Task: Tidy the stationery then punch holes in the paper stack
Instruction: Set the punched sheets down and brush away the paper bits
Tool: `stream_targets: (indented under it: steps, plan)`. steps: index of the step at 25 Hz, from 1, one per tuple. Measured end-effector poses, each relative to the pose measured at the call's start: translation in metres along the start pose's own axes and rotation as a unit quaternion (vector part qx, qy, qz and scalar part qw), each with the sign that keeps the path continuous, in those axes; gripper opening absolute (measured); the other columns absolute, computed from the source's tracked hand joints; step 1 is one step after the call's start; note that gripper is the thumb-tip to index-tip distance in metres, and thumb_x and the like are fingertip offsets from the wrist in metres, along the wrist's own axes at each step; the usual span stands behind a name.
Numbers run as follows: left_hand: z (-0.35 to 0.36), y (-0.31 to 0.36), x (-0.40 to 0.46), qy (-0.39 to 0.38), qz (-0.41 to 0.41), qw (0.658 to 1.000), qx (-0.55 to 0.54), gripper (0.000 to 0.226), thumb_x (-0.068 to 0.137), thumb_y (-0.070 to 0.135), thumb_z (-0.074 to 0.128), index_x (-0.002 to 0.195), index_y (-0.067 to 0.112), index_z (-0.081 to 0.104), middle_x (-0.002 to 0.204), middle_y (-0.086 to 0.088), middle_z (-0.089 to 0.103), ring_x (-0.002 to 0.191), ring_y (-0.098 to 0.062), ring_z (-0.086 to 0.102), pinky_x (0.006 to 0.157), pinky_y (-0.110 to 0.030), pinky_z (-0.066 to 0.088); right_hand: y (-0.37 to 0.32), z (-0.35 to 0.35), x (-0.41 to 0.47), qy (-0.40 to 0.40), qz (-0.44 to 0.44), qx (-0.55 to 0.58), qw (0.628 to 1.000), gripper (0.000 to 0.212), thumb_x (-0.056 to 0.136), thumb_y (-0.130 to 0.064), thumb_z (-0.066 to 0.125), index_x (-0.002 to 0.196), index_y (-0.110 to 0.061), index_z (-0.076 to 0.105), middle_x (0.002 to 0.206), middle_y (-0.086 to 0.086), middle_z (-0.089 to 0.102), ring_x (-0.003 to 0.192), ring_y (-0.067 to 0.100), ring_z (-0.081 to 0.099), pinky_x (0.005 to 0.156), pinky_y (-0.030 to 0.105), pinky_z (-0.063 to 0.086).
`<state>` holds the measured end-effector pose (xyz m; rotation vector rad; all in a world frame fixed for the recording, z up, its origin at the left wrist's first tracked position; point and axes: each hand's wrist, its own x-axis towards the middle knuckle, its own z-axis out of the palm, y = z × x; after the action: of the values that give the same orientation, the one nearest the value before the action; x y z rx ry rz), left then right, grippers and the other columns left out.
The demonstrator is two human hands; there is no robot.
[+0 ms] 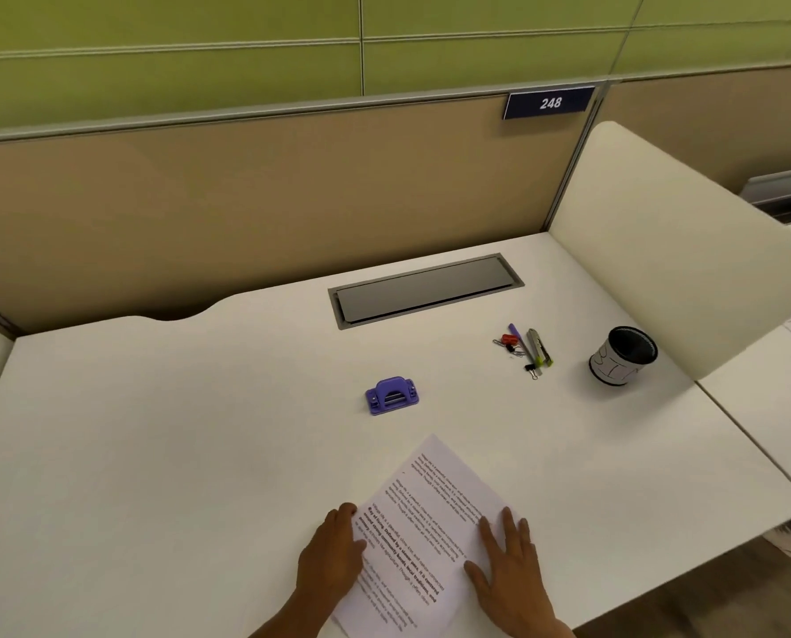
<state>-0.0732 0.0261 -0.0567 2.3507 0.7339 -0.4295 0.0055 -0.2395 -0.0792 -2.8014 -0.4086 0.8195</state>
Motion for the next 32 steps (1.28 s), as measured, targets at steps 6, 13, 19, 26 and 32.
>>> stream_targets:
  steps: [6, 13, 19, 26, 32]
  plan:
    - [0.005, 0.008, -0.018, -0.038, -0.032, 0.999, 0.011, 0.039, 0.093, 0.048, 0.054, 0.121, 0.022, 0.048, 0.121, 0.004, 0.064, 0.104, -0.013, 0.064, 0.087, -0.029, 0.054, 0.005, -0.018, -0.015, -0.019, 0.027, 0.146, 0.989, 0.086, 0.1, -0.032, 0.051, 0.158, -0.019, -0.011, 0.168, 0.003, -0.003, 0.155, 0.019, 0.011, 0.122, 0.033, 0.021]
    - [0.017, 0.036, -0.007, -0.046, -0.035, 0.998, -0.034, 0.035, 0.095, 0.036, 0.054, 0.125, 0.017, 0.049, 0.122, -0.002, 0.065, 0.105, -0.018, 0.065, 0.092, -0.033, 0.054, 0.015, -0.047, -0.008, -0.102, 0.028, 0.135, 0.985, 0.084, 0.099, -0.032, 0.052, 0.158, -0.017, -0.006, 0.167, 0.007, 0.015, 0.15, 0.022, 0.028, 0.12, 0.032, 0.024]
    - [0.018, 0.037, -0.007, 0.001, -0.089, 0.987, -0.135, 0.04, 0.097, 0.025, 0.054, 0.136, 0.018, 0.05, 0.131, -0.005, 0.062, 0.113, -0.018, 0.062, 0.091, -0.027, 0.048, 0.021, -0.052, -0.004, -0.054, 0.031, 0.205, 0.977, 0.077, 0.099, -0.026, 0.056, 0.158, -0.01, 0.01, 0.163, 0.008, 0.026, 0.148, 0.023, 0.032, 0.122, 0.034, 0.025]
    - [-0.006, 0.034, -0.009, 0.043, -0.116, 0.953, -0.276, 0.037, 0.094, 0.014, 0.062, 0.13, 0.007, 0.056, 0.122, -0.003, 0.061, 0.108, -0.021, 0.061, 0.098, -0.03, 0.049, -0.004, -0.065, 0.018, -0.148, 0.121, 0.48, 0.856, 0.037, 0.094, -0.034, 0.066, 0.12, -0.009, 0.059, 0.112, 0.008, 0.069, 0.09, 0.027, 0.071, 0.07, 0.032, 0.055]
    - [-0.027, 0.037, -0.019, 0.078, -0.07, 0.927, -0.359, 0.022, 0.095, 0.013, 0.059, 0.117, 0.013, 0.064, 0.116, -0.004, 0.072, 0.099, -0.015, 0.069, 0.097, -0.038, 0.056, -0.033, -0.095, 0.032, -0.118, 0.023, 0.584, 0.803, 0.014, 0.097, -0.011, 0.062, 0.104, -0.007, 0.074, 0.103, 0.008, 0.079, 0.091, 0.026, 0.076, 0.068, 0.033, 0.061]
